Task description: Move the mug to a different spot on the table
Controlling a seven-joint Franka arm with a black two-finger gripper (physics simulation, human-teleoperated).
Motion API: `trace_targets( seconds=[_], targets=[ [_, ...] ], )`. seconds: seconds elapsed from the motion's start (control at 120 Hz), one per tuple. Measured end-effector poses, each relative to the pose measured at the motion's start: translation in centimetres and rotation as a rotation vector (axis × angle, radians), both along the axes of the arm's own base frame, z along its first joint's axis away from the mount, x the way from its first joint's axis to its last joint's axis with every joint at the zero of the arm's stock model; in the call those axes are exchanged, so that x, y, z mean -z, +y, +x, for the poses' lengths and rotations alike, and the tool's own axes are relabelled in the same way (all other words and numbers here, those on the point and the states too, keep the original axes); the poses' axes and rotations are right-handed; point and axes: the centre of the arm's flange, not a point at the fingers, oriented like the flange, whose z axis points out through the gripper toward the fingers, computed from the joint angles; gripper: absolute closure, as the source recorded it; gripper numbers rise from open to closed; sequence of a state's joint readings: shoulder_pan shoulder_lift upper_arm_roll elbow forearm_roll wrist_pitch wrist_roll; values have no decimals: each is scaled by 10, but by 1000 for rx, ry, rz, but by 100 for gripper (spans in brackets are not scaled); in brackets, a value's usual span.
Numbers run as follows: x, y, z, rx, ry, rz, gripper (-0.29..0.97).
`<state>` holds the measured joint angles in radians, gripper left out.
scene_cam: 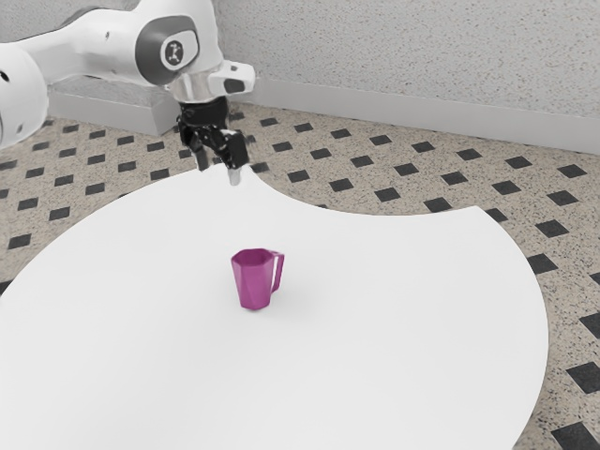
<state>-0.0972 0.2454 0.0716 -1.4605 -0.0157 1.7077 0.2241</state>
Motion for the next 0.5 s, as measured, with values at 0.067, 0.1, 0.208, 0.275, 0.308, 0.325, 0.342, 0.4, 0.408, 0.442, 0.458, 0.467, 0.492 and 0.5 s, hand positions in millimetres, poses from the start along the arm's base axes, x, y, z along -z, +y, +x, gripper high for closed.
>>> trace_targets(
  seconds=[0.067,0.1,0.208,0.275,0.308,0.325,0.342,0.4,0.408,0.442,0.458,0.467,0.492,0.5],
  targets=[
    [-28,12,-25,-30,-15,-12,2],
    [-36,16,-35,-42,-18,-15,2],
    [-48,25,-48,-93,-8,-15,2],
    [-59,35,-55,-130,-11,-16,2],
    [-65,41,-58,-149,-15,-16,2],
    [-68,44,-59,-159,-17,-16,2],
    [-71,47,-60,-168,-20,-16,2],
    [-79,54,-63,-195,-25,-16,2],
    [-79,55,-63,-198,-24,-16,2],
    [-78,57,-63,-209,-18,-15,2],
    [-77,58,-62,-214,-14,-15,2],
    [-77,58,-62,-217,-13,-15,2],
    [-76,58,-62,-222,-8,-15,2],
    [-75,58,-62,-224,-6,-15,2]
  ],
)
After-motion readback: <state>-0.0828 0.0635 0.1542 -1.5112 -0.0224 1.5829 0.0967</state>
